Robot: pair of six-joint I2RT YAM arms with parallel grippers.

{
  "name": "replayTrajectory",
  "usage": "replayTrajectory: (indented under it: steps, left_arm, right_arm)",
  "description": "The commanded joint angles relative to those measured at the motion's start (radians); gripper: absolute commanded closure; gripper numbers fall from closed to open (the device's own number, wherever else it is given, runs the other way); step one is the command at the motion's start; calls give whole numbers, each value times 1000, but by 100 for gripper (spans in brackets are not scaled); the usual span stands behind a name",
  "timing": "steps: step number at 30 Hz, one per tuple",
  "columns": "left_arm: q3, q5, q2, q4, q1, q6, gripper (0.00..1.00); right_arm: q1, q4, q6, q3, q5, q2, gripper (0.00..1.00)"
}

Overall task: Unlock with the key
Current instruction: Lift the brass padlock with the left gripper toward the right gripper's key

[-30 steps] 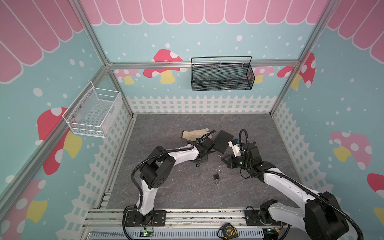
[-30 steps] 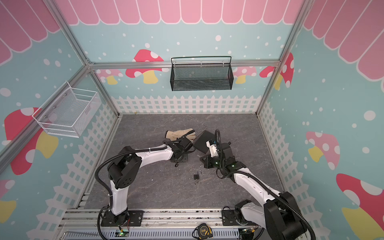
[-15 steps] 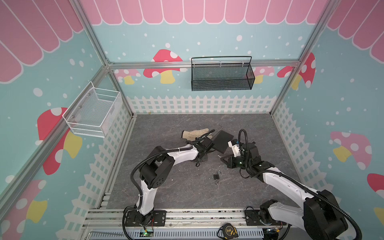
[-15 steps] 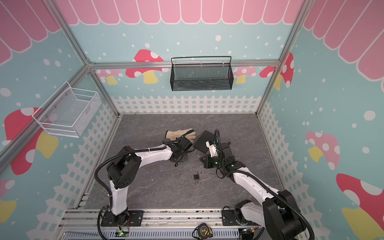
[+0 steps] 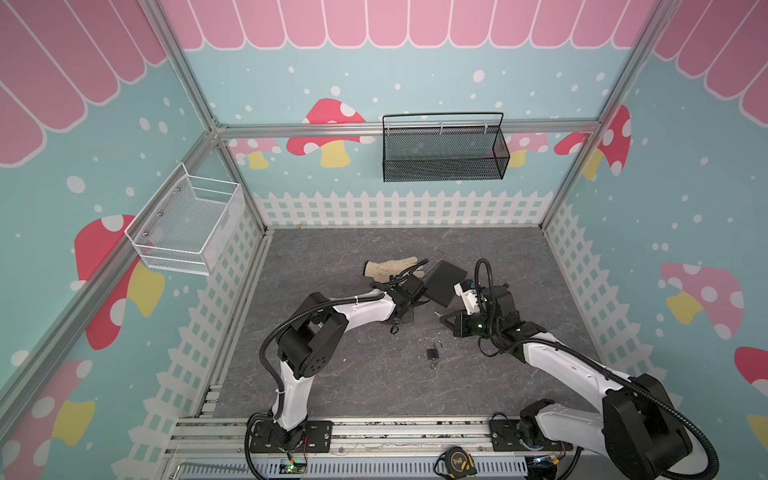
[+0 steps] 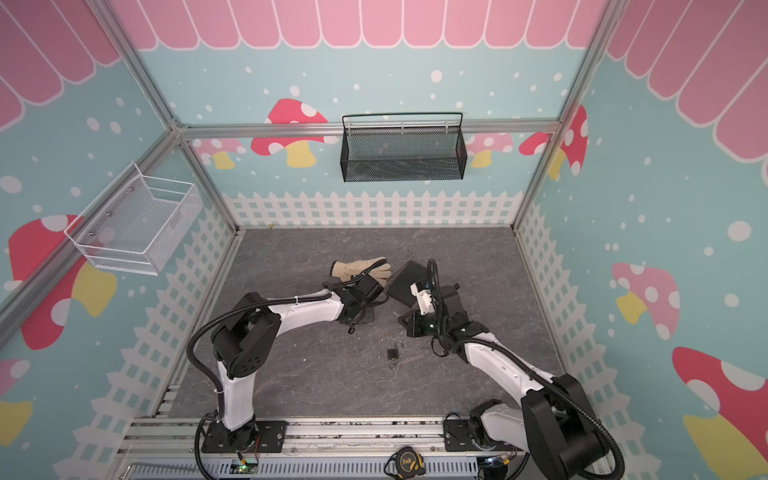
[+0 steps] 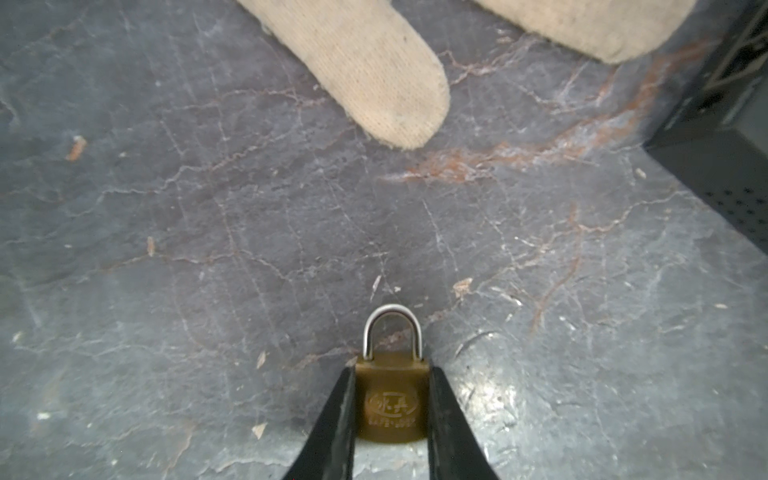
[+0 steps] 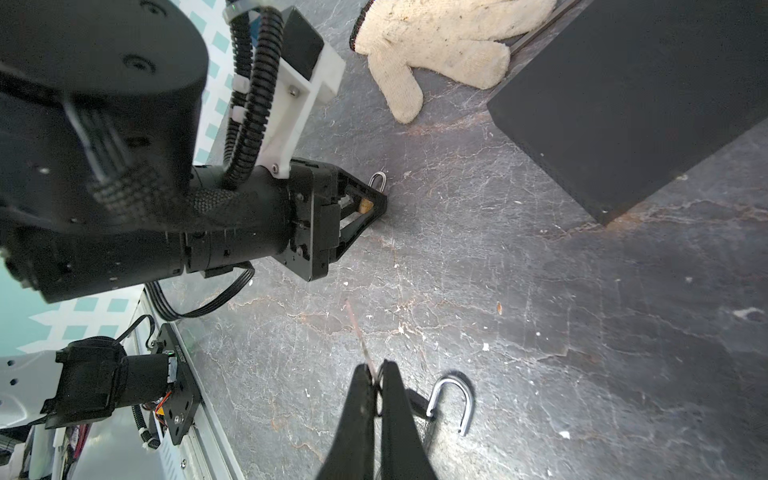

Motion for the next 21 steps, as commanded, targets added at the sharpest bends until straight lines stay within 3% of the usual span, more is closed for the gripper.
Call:
replayTrajectory:
  steps: [1, 8, 15, 21]
  left_arm:
    - [-34, 36, 4, -47, 1, 2, 79]
    - [-57, 55, -71, -17, 2, -29, 100]
    - [-234, 49, -306, 86, 3, -193, 100]
    - [-432, 26, -575, 184, -13, -418, 100]
  right_arm:
    - [-8, 12, -3, 19, -15, 0, 100]
    - [-6, -34, -27, 60, 3, 20, 100]
    - [28, 10, 20, 80, -26, 83, 100]
    - [170, 111, 136, 80, 65, 136, 100]
